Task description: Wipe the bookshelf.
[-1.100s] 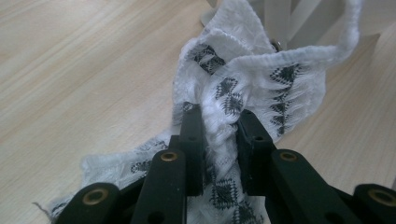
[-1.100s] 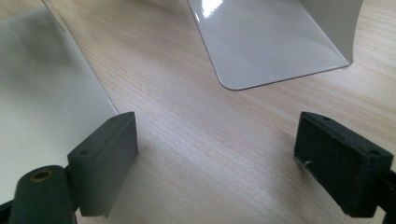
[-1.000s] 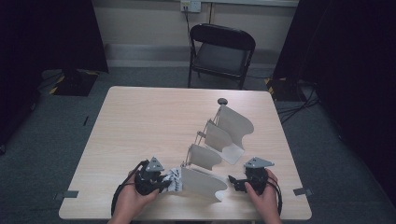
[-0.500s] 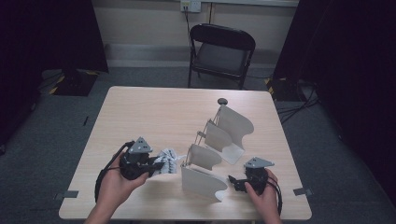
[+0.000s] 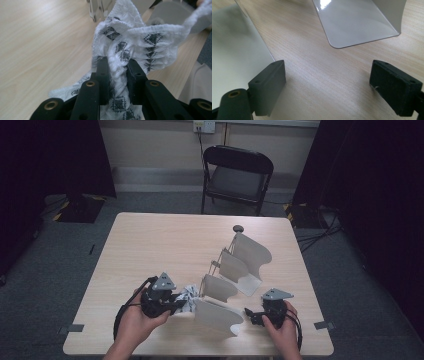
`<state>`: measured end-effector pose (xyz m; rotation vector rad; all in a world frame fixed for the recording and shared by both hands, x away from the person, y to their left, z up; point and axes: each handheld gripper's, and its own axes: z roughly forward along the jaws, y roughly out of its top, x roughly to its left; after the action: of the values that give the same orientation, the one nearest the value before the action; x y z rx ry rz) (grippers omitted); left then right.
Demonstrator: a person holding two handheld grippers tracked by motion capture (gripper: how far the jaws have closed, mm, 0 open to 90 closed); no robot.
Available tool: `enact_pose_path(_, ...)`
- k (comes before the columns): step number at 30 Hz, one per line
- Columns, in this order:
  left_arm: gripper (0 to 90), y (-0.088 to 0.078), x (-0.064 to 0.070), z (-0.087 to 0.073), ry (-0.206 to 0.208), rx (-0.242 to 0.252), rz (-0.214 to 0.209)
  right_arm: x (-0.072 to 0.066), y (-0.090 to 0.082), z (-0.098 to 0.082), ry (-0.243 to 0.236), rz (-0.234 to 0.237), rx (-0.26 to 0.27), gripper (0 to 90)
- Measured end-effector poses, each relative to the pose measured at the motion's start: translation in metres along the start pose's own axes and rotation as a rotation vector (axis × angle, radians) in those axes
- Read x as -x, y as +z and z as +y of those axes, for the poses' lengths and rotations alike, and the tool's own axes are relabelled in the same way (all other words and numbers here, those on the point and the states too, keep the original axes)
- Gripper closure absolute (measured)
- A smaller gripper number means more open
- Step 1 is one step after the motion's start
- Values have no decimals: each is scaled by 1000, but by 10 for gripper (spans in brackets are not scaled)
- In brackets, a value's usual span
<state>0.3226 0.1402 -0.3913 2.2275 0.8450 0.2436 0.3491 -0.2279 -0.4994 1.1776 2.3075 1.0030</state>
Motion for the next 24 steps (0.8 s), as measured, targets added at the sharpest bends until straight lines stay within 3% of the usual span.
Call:
enact_pose_path(13,746,46,-3,-28,-47,-73,-21,0,0,0,0,1,0,129)
enact_pose_path(24,744,63,-1,-44,-48,-106,-29,0,0,0,0,1,0,128)
